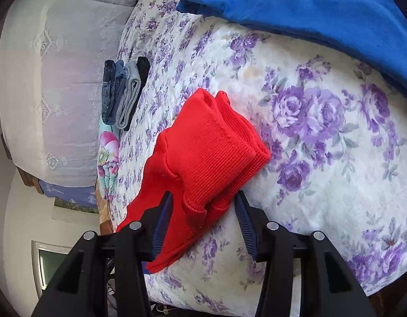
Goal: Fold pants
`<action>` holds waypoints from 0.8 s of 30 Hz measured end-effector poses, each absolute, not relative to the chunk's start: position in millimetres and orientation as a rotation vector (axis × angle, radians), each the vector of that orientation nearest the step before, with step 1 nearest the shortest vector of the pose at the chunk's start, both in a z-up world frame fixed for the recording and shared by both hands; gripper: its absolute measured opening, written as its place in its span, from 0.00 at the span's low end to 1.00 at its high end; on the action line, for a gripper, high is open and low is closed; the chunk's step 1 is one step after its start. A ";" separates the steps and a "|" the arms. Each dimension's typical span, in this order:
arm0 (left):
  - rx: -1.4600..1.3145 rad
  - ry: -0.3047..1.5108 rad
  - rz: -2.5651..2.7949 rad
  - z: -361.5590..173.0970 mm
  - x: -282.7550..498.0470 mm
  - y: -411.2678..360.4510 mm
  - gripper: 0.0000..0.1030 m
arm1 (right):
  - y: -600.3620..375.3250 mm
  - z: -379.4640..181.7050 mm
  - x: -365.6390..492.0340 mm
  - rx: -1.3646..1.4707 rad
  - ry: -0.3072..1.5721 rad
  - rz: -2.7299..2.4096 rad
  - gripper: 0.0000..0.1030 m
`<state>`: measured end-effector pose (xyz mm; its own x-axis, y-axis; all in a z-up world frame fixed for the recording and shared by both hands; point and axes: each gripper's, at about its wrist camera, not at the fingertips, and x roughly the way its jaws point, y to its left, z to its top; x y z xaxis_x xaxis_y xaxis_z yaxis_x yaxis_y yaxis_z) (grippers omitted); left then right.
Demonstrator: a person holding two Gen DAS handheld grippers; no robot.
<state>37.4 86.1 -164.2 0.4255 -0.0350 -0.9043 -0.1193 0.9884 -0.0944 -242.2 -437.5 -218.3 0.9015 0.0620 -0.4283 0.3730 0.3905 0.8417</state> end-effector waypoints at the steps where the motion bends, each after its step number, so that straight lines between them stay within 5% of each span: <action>1: -0.171 1.113 0.050 -156.6 32.7 85.1 0.65 | -437.5 -218.0 -242.0 1.165 0.421 -0.205 0.48; 9: 0.022 0.826 -0.322 -74.8 -21.3 -36.5 0.67 | -440.9 -221.7 -239.9 1.175 0.380 -0.185 0.45; 19: 0.273 1.056 -0.633 -165.5 -57.2 -156.4 0.63 | -442.9 -220.7 -246.1 1.184 0.324 -0.189 0.44; 24: 0.270 1.105 -0.539 -203.3 -43.2 -147.8 0.64 | -441.8 -221.4 -240.5 1.164 0.342 -0.215 0.31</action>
<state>-43.2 -147.8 -203.3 0.3387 -0.2772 -0.8991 0.5380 0.8410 -0.0566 -240.5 -441.8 -221.4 0.9282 0.0104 -0.3719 0.3397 0.3838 0.8586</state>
